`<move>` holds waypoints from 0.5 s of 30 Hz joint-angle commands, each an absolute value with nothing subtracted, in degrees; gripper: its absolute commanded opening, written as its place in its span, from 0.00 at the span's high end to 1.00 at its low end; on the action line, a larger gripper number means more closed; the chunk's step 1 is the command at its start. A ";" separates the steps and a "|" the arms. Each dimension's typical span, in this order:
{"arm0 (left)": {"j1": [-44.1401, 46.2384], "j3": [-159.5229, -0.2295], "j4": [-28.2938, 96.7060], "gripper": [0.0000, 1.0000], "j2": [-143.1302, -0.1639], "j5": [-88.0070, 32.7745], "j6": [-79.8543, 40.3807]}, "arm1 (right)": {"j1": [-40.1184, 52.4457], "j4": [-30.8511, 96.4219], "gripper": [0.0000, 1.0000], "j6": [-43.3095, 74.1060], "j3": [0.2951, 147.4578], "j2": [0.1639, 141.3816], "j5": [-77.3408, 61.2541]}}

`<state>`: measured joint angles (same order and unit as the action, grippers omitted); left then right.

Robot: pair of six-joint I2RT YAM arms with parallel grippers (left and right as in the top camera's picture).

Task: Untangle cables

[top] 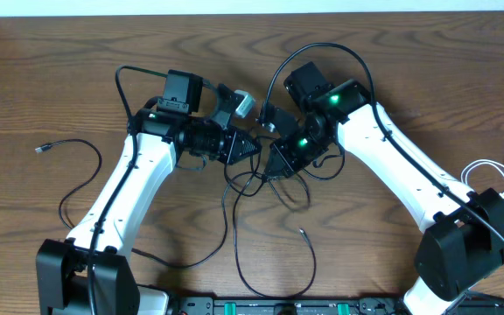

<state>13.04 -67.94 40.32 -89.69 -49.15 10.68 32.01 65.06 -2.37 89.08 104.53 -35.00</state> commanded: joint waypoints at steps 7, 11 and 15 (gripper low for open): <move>10.61 -67.92 35.22 0.93 -89.91 -31.38 -3.86 | 28.53 65.39 0.99 -3.95 89.23 103.94 -38.13; 9.23 -67.92 35.44 0.92 -89.91 -27.42 -7.68 | 26.11 65.41 0.99 -3.92 89.23 103.94 -38.11; 8.51 -67.92 35.44 0.93 -89.91 -27.53 -7.84 | 25.17 65.58 0.99 -3.95 89.23 103.94 -37.85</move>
<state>12.84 -67.94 35.18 -89.19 -41.47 -4.19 28.05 64.12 -2.83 89.08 105.60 -37.23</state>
